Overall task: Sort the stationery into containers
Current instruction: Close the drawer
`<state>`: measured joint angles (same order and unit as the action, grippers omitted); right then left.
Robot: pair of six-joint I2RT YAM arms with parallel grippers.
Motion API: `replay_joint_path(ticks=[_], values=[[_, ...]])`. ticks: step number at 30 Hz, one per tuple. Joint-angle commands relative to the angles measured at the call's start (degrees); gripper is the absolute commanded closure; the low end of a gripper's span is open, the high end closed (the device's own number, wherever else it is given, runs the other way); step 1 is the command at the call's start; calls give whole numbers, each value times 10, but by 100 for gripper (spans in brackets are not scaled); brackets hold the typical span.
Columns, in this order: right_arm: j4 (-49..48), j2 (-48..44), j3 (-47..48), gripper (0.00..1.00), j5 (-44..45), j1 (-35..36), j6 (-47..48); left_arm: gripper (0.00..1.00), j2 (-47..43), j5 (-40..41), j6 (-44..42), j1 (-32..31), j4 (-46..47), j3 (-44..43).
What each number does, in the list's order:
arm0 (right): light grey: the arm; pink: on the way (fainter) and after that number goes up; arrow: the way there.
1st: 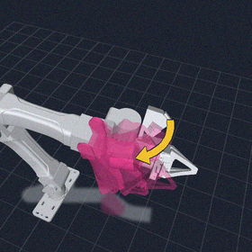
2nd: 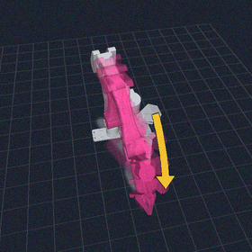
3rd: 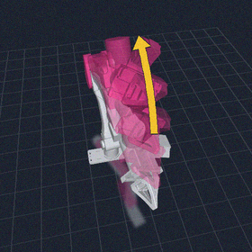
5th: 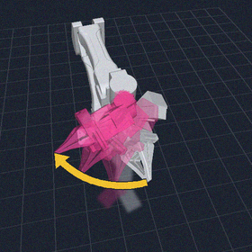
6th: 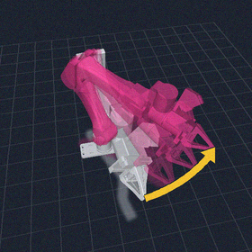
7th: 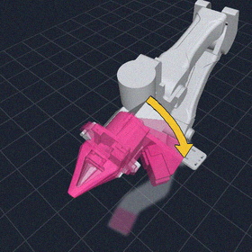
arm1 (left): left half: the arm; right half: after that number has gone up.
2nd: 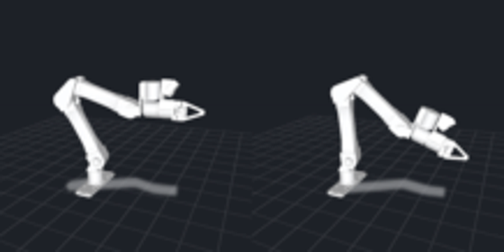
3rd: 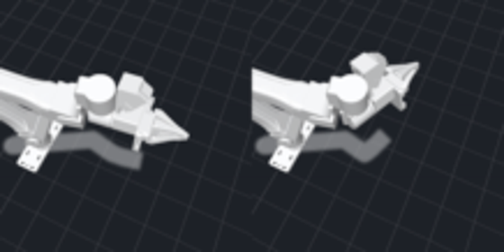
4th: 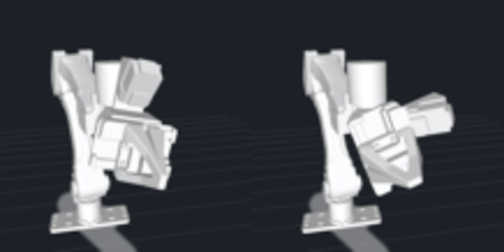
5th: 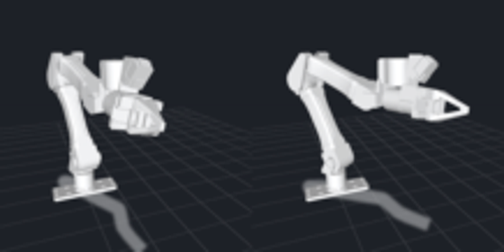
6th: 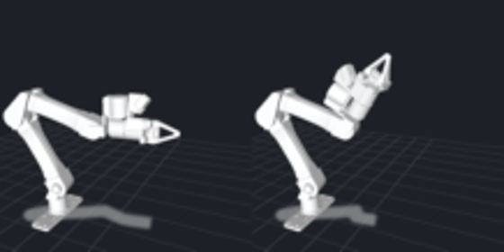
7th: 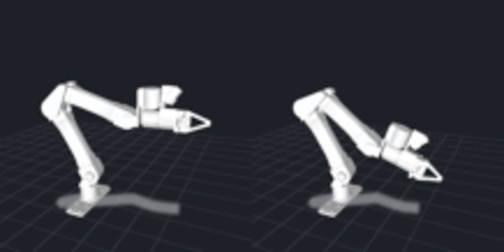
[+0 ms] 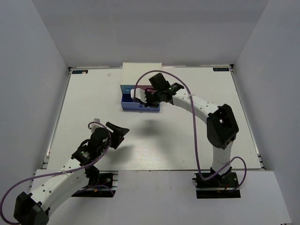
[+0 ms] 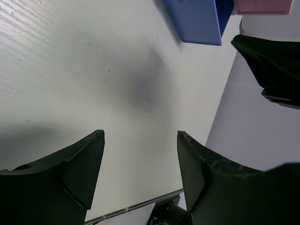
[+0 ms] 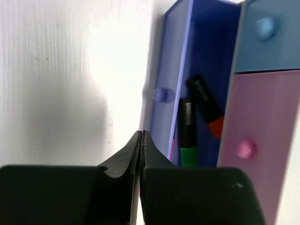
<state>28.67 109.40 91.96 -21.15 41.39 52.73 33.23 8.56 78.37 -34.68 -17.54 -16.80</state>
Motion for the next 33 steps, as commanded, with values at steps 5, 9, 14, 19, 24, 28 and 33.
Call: replay_joint_path(ticks=[5,9,14,19,24,28,33], values=[[-4,66,37,100,59,6,-4,27,-2,-3,-17,-2,-2,-4],[-25,94,57,100,96,9,-13,27,3,-3,-23,-2,-2,-10],[-54,114,67,100,145,11,-29,26,3,2,-29,-2,-7,-15],[-105,123,64,100,176,12,-41,26,9,2,-34,-2,-2,-15],[-130,129,63,100,203,15,-46,26,9,8,-39,-2,4,-15],[-143,134,63,100,209,18,-47,24,14,13,-45,-2,4,-15],[-169,146,66,100,240,21,-47,24,14,13,-51,-2,4,-20]])
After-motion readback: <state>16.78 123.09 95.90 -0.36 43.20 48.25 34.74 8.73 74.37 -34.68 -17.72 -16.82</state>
